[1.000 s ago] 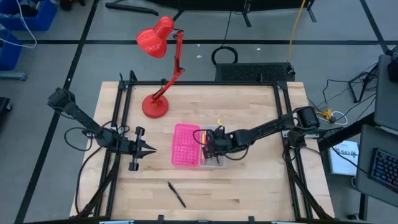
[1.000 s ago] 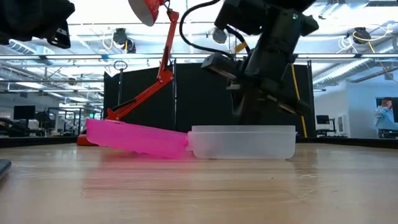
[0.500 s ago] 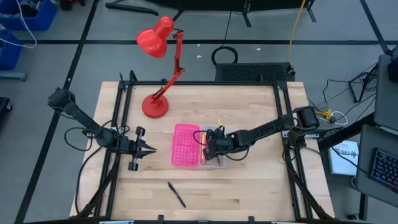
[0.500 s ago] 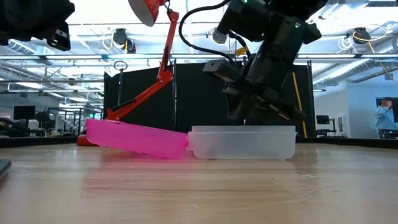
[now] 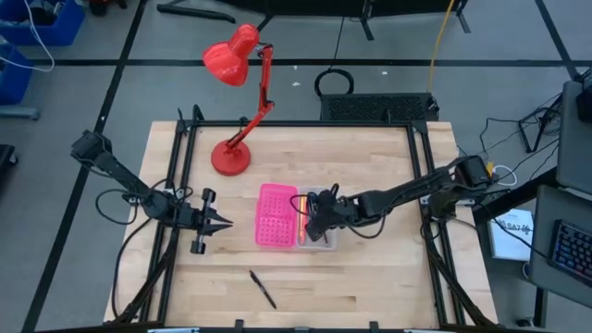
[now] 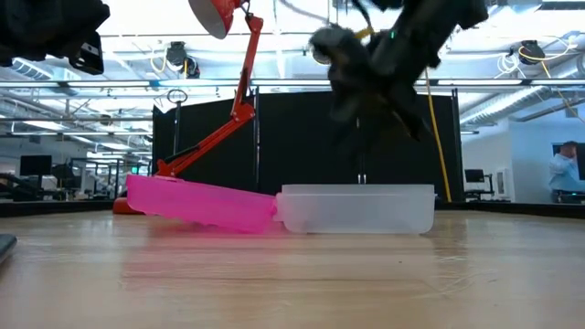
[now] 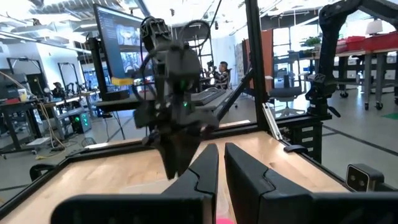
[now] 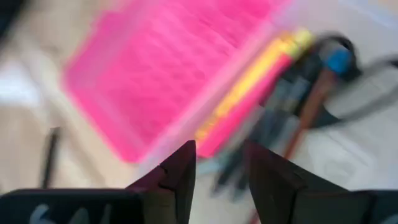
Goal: Pick & place school supplies into a supply box
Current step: Put the black pen into the pink supply box
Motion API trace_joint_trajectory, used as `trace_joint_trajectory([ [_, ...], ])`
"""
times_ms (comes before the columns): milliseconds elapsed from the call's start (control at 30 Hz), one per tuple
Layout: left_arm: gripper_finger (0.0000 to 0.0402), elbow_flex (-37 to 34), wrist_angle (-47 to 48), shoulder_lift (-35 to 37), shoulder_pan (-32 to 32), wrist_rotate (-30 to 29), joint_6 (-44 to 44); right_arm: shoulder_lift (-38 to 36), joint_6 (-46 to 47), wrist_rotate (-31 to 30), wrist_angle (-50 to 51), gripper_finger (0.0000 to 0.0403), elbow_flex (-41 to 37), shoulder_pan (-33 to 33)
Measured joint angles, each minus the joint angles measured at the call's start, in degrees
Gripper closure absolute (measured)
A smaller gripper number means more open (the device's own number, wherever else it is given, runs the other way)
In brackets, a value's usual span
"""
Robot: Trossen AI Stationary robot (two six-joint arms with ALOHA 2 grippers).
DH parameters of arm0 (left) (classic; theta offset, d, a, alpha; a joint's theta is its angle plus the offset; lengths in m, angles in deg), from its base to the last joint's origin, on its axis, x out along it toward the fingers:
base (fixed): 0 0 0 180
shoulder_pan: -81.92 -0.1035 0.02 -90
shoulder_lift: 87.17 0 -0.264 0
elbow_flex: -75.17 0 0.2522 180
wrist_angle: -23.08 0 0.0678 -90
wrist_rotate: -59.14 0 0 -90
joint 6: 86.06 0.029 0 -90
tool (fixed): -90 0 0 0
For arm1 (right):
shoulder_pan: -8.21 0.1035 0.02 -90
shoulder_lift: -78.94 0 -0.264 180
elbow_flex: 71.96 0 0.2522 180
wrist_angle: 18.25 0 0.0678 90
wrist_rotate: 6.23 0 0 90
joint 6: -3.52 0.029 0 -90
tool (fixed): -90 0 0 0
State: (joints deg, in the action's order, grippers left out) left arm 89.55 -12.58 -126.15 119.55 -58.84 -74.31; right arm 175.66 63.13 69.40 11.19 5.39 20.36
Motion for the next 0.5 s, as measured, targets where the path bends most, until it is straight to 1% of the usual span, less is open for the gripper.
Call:
trace_joint_trajectory([
  [67,0.0364,0.0,0.14,0.02,0.0,0.04,0.11,-0.68,-3.51,1.15,-3.49,0.0278,0.0,1.35],
  [100,0.0364,0.0,0.37,0.02,0.0,0.04,0.29,-0.65,-5.04,2.47,-6.75,0.0278,0.0,2.24],
  [233,0.0364,0.0,1.33,0.02,0.0,0.04,1.45,2.07,-10.0,8.77,-25.53,0.0283,0.03,5.5],
  [367,0.0364,0.0,1.42,0.02,0.0,0.04,0.78,6.91,-13.27,10.75,-42.92,0.0285,0.06,7.62],
  [433,0.0364,0.0,1.46,0.02,0.0,0.06,-0.46,9.2,-13.59,12.19,-47.52,0.0285,0.09,8.02],
  [500,0.0364,0.0,1.83,0.02,0.0,0.06,-1.67,11.32,-12.36,13.21,-47.42,0.0285,0.95,7.79],
])
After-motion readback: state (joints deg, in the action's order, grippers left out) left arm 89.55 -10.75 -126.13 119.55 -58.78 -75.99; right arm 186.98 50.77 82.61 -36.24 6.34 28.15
